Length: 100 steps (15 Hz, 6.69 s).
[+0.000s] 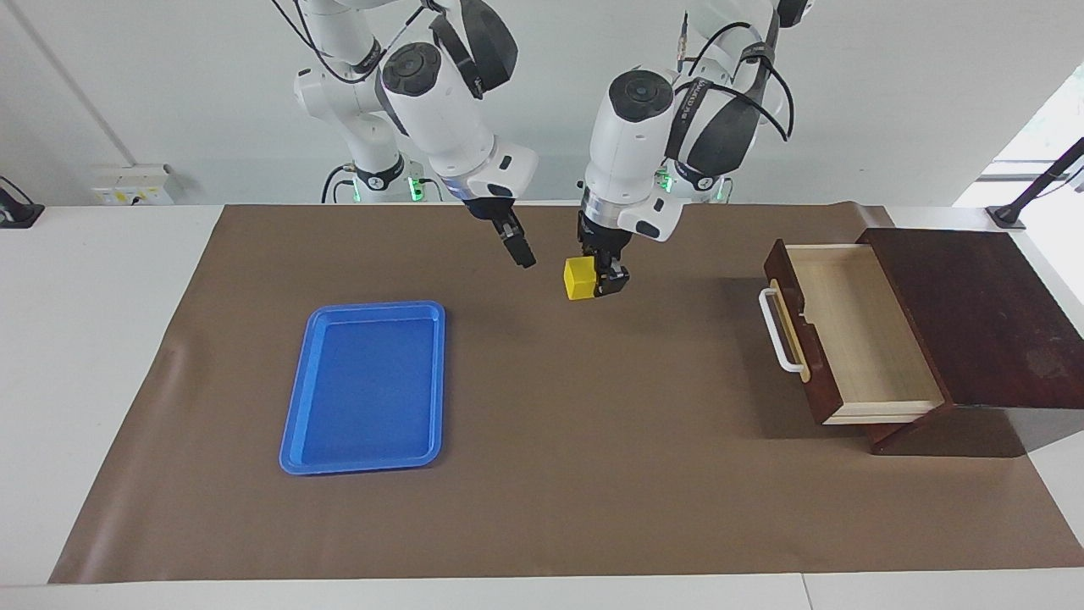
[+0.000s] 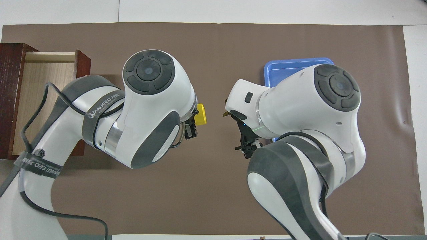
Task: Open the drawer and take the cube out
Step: 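Grasp the yellow cube with the right gripper from the left gripper, then carry the cube over the blue tray while the left gripper pushes the drawer shut, then lower the yellow cube into the blue tray and open the right gripper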
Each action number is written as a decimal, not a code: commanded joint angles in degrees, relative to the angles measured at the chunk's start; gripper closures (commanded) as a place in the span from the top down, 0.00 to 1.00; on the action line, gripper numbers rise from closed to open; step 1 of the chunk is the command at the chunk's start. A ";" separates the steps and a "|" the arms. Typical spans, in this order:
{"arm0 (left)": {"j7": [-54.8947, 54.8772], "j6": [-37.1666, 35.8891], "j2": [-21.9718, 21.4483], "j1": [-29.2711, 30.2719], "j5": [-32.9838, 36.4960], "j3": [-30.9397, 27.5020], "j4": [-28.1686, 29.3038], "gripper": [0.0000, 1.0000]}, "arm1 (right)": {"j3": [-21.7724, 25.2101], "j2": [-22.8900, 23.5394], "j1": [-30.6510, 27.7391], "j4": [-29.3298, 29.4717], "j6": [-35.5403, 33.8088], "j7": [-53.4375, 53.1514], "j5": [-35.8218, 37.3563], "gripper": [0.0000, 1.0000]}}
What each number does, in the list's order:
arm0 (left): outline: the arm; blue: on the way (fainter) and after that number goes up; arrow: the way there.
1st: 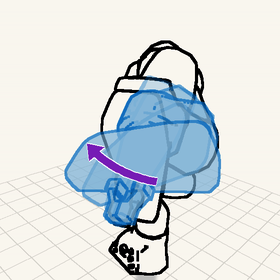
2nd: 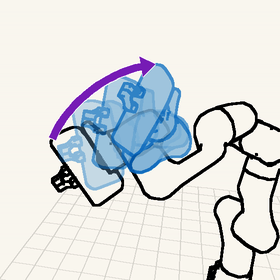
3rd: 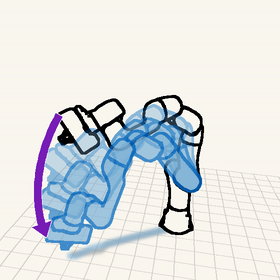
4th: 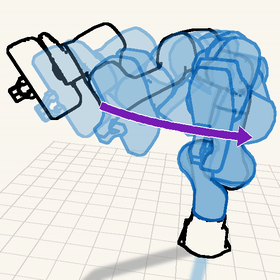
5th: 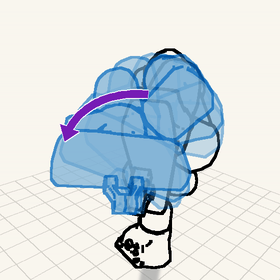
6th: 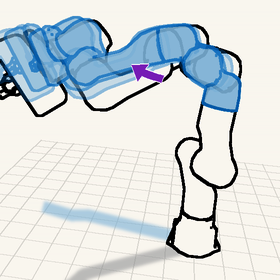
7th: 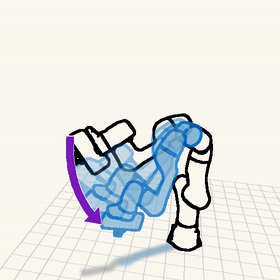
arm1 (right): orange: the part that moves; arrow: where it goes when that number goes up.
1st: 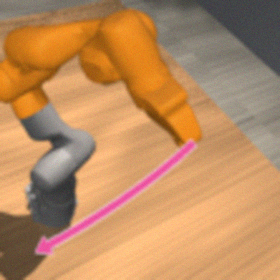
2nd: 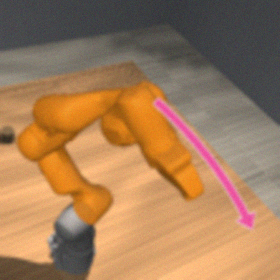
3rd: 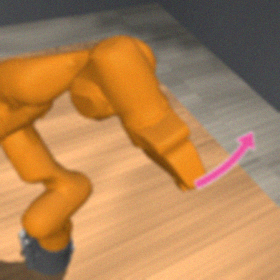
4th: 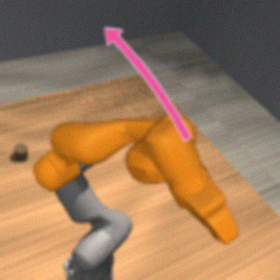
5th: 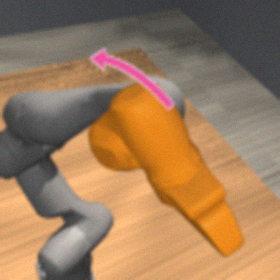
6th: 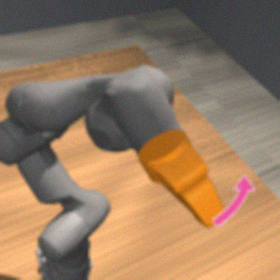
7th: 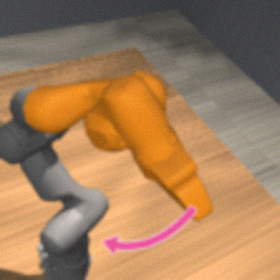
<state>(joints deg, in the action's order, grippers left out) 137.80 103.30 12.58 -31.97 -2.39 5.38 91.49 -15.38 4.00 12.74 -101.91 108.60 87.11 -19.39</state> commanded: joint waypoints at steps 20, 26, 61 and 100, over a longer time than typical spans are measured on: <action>-2.10 1.21 -3.88 -1.43 0.99 -0.89 5.37 0.00 | 0.26 7.86 4.03 6.81 6.53 -12.40 -7.86 1.00; -2.18 1.12 -3.88 -1.43 0.99 -0.89 5.37 0.00 | 0.26 8.22 4.66 7.34 7.16 -13.46 -5.92 1.00; -3.85 0.24 -4.41 -0.91 1.25 -1.42 5.02 1.00 | 0.09 8.83 6.68 4.87 9.35 -18.03 -2.05 0.00; -70.47 8.96 -11.26 46.56 6.97 -1.25 14.70 1.00 | 0.35 -1.71 -30.06 -21.57 20.77 24.84 0.16 0.00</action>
<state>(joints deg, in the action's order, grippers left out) 71.04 117.36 1.71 13.82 2.82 4.30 111.30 -14.12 3.95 -15.76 -120.06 126.45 107.49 -15.57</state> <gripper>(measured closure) 0.000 0.445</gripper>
